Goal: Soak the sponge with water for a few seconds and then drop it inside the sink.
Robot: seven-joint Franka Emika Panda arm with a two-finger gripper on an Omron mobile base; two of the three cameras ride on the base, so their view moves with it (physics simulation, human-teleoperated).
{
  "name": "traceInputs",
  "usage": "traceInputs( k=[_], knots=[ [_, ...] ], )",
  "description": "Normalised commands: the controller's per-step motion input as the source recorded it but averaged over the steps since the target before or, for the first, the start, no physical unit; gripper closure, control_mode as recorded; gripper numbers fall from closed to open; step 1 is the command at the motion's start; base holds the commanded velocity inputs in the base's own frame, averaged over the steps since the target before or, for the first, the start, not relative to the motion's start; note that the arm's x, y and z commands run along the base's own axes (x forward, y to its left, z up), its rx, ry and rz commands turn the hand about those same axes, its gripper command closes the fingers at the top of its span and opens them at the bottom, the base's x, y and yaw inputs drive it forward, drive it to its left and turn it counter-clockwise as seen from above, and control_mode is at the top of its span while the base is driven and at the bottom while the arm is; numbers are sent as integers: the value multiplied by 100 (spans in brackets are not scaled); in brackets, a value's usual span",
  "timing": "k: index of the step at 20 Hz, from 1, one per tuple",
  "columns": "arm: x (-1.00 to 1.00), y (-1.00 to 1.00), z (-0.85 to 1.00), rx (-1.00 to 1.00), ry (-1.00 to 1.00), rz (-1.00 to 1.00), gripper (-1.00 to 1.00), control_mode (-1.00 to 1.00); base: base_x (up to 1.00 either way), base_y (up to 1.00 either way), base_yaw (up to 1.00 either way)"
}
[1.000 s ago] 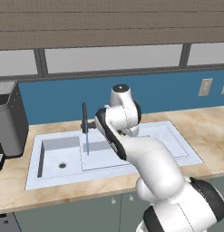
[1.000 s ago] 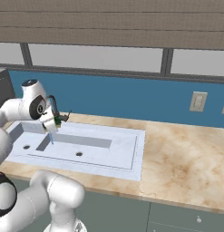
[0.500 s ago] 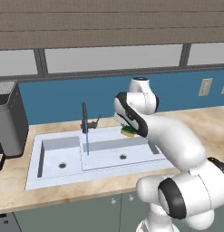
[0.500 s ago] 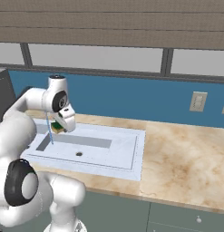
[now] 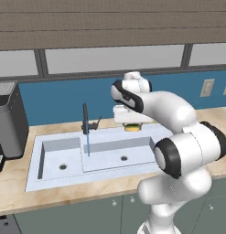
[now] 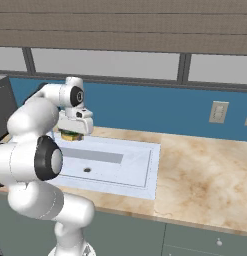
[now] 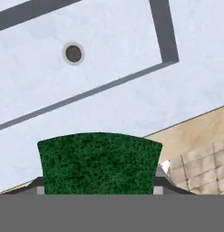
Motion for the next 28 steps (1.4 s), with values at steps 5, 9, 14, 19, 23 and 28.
traceInputs(
  k=[5,9,14,19,23,28],
  knots=[
    [7,-18,-15,0,0,9,100,-100,0,0,0],
    [1,-1,-38,0,-1,10,100,-100,0,0,0],
    [23,-10,-29,1,-2,9,100,-100,0,0,0],
    [13,-3,0,11,0,11,100,-100,0,0,0],
    [6,-4,0,16,0,13,100,-100,0,0,0],
    [0,0,-11,6,-2,11,100,-100,0,0,0]
  ],
)
